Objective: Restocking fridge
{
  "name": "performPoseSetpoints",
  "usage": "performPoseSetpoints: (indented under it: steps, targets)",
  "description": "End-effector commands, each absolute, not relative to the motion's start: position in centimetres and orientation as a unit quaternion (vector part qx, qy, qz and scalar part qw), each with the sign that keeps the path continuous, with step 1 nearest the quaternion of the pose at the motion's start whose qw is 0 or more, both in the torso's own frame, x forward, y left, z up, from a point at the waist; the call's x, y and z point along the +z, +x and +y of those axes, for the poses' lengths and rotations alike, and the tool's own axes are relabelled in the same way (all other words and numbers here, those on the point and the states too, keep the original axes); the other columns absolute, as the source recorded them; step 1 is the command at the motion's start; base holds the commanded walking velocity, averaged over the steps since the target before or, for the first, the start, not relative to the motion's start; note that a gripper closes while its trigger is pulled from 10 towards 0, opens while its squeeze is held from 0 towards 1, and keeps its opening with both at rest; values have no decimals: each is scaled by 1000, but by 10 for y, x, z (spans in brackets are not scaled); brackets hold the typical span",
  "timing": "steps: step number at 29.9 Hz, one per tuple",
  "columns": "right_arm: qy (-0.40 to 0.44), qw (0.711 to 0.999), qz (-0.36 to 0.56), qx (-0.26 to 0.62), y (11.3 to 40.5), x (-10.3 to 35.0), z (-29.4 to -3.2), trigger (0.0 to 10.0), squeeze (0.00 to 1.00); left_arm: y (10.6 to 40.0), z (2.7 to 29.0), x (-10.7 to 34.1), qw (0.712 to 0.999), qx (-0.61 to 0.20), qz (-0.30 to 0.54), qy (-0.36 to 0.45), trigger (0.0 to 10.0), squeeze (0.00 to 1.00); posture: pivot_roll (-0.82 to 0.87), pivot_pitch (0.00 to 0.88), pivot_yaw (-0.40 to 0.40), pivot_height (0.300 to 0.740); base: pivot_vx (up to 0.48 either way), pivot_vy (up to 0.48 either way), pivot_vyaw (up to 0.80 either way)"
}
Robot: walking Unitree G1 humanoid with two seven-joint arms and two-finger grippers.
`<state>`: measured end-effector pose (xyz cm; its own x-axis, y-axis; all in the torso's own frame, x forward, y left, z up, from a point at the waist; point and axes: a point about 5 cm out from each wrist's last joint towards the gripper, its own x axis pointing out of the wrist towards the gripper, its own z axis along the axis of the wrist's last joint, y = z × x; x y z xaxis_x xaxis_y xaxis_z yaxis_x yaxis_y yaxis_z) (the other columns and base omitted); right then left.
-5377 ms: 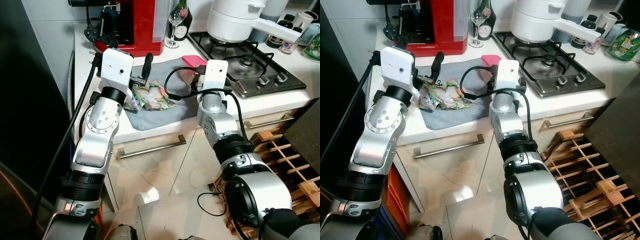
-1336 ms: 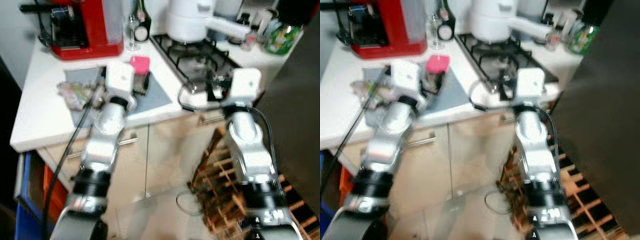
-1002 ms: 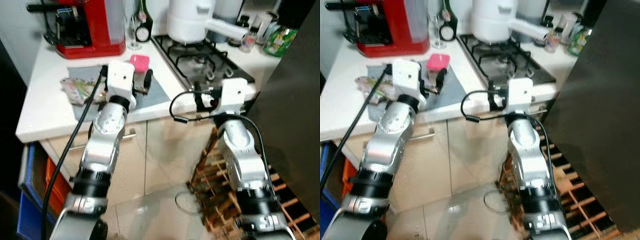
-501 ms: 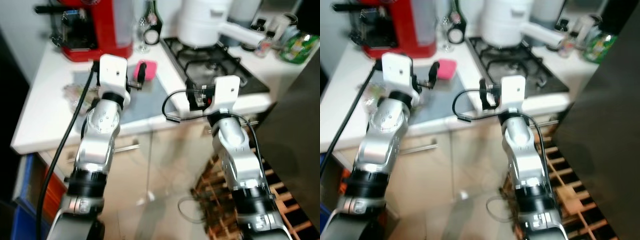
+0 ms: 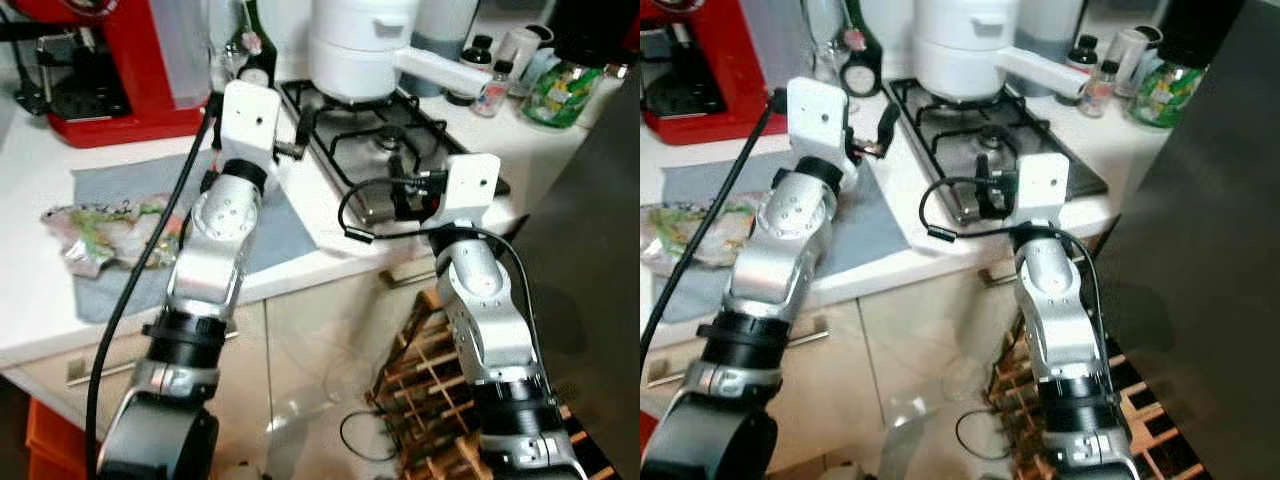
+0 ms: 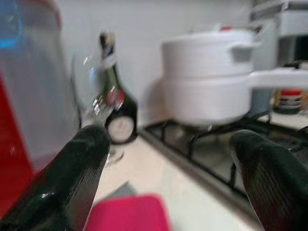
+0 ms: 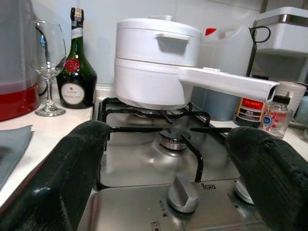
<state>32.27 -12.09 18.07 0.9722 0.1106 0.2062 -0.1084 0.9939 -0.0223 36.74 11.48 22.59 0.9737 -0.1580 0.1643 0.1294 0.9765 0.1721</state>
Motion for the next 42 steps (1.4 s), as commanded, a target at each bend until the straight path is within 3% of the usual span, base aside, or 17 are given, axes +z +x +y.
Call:
performPoseSetpoints:
  steps: [1,11,20,25,42]
  targets:
    - [-7,992,-112,48,321,184,-125,10000,0,373,109,228,991,-83,-77,71,10000,0,8,0,-23,740,0,0,0]
    - [-1,993,-105,45,315,180,-123,10000,0,396,118,203,997,-58,12,53,10000,0,-17,0,-1,740,0,0,0]
    - [-3,994,-99,43,312,177,-124,10000,0,398,129,209,997,-18,-8,77,10000,0,-17,0,-2,740,0,0,0]
    - [-4,995,-93,45,311,174,-123,10000,0,383,125,221,995,-10,-55,83,10000,0,-10,0,-3,740,0,0,0]
    - [-12,994,-85,63,313,172,-121,10000,0,346,140,205,995,11,-25,96,10000,0,28,0,-43,740,0,0,0]
